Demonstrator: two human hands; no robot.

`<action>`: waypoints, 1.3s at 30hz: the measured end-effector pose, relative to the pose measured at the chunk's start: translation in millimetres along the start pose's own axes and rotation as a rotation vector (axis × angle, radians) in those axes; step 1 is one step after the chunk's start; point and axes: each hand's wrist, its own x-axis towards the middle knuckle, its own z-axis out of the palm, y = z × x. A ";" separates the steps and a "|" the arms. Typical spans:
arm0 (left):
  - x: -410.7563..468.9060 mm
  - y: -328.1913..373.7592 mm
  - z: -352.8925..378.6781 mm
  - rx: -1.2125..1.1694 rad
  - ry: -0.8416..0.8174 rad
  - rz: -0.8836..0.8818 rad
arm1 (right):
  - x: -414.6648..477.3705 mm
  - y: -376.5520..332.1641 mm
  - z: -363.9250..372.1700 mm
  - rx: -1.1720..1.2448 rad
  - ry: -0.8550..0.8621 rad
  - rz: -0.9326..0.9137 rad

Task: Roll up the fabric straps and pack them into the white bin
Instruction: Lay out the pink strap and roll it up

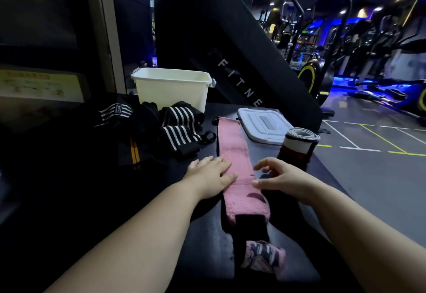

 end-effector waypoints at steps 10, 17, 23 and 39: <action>-56.8 20.4 5.1 -0.261 -0.050 0.266 | -77.8 6.5 21.6 0.005 0.131 -0.208; -106.5 19.1 23.0 -0.493 0.070 0.344 | -123.9 13.3 39.8 0.060 0.158 -0.341; -131.1 26.3 27.1 -0.436 0.149 0.381 | -145.1 8.7 49.5 0.048 0.113 -0.349; -171.1 37.1 31.8 -0.610 0.057 0.243 | -169.7 -1.4 79.6 0.442 0.305 -0.291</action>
